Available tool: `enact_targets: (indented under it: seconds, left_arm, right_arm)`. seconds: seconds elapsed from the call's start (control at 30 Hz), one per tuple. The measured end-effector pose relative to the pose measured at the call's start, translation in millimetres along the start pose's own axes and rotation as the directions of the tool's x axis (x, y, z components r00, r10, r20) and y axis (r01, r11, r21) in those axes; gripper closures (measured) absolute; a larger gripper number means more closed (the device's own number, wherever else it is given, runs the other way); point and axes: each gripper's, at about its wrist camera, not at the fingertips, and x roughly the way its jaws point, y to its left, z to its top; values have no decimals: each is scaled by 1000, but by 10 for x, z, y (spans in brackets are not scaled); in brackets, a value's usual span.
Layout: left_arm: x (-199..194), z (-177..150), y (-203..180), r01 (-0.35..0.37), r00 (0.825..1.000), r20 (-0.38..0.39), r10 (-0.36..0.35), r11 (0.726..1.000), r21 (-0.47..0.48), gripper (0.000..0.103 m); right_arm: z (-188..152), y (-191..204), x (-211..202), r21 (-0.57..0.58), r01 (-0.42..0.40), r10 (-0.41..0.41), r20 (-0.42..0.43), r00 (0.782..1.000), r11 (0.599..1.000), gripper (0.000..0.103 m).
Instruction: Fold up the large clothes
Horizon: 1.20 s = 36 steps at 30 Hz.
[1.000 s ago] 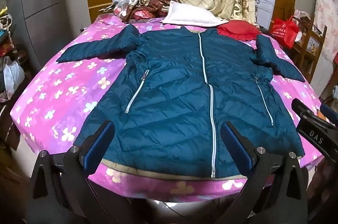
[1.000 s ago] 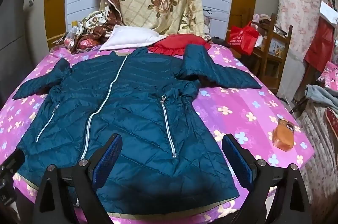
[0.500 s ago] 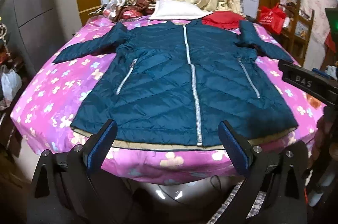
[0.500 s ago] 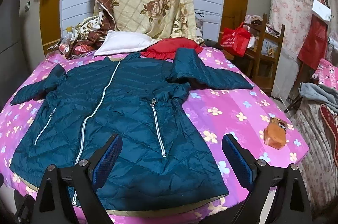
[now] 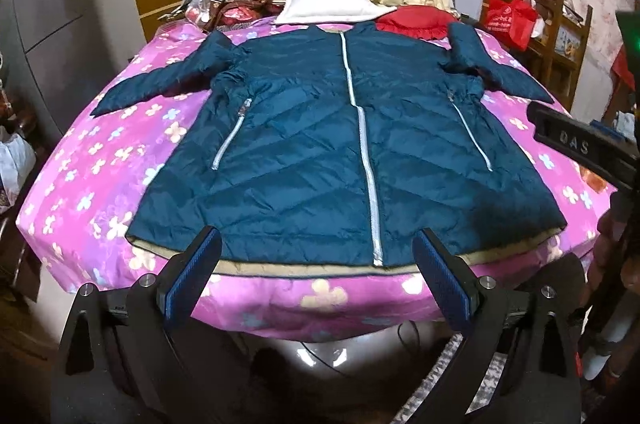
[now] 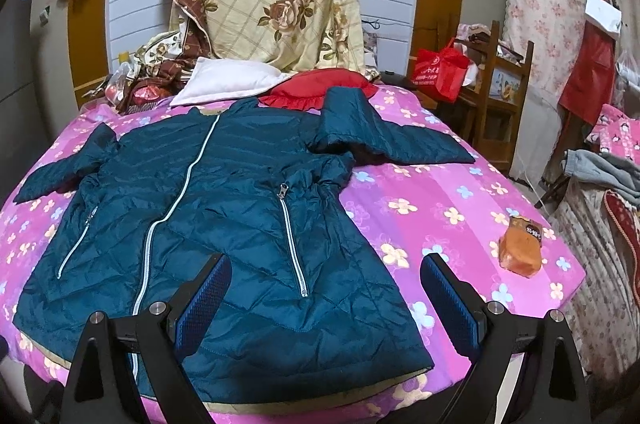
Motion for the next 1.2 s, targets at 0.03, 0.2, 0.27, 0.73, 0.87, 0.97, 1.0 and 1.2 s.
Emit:
enact_targets:
  seconds: [0.03,0.2,0.27,0.73,0.87,0.97,1.0,1.2]
  left_arm:
    - [22,28,36,-17,1000,5,17,1000,-5,6]
    - [259,226,376,-59,998,-23,57,995,-76,6]
    - [355,317,573,-86,996,-25,84,989,-116,6]
    - [1291,1247,2725,-318,947,-84,311,856,-407,6]
    - [1565,1456,3319,-289,955,-89,283,815,-502,6]
    - [1788,1602,3702,-259,963,-90,255,775,-576,6]
    - [1899,1655,3872,-249,966,-95,241,757,-604,6]
    - [2513,1728,4593,-143,990,-104,99,625,-767,6]
  right_arm:
    - [8,12,29,-2,-4,4,-1,1000,1000,9]
    - [87,136,212,-17,-58,58,-3,998,998,9]
    - [133,219,286,-41,-77,77,-6,997,996,9]
    - [496,573,951,-88,-149,145,-48,988,985,10]
    - [553,584,1160,-118,-144,137,-66,988,983,11]
    - [557,554,1319,-107,-137,127,-89,988,985,13]
    - [556,536,1361,-99,-137,128,-96,987,986,13]
    - [542,432,1571,-45,-135,128,-122,984,990,13]
